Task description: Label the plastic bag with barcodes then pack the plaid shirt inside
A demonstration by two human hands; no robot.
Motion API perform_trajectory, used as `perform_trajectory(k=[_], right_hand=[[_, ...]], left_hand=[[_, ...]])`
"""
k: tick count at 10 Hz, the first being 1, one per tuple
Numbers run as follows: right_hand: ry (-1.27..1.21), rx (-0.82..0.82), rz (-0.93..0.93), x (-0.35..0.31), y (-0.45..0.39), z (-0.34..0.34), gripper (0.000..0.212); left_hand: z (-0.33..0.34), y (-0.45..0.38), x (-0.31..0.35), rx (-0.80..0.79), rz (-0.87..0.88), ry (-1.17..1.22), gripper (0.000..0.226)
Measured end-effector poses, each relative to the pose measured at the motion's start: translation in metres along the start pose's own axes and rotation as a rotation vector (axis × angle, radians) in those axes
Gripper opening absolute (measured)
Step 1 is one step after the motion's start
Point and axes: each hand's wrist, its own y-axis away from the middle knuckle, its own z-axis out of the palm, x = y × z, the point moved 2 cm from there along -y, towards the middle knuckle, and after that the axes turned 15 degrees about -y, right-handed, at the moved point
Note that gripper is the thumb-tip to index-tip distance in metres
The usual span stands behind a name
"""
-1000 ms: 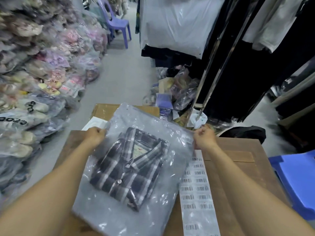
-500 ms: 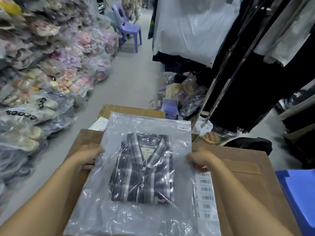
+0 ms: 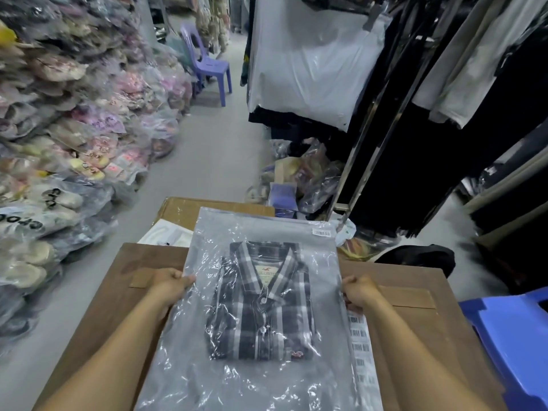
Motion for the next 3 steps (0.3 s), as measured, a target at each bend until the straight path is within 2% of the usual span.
perform_trajectory(k=[1,2,3], right_hand=[[-0.047,0.0,-0.039,0.002,0.002,-0.002,0.026],[-0.061,0.066,-0.117,-0.001,0.014,-0.008,0.01],[-0.202,0.032,-0.283,-0.016,0.024,-0.011,0.008]], left_hand=[[0.002,-0.003,-0.005,0.035,-0.008,0.009,0.037],[-0.003,0.005,0.006,0.043,-0.025,-0.011,0.028],[-0.01,0.02,0.033,0.189,0.079,-0.035,0.03]])
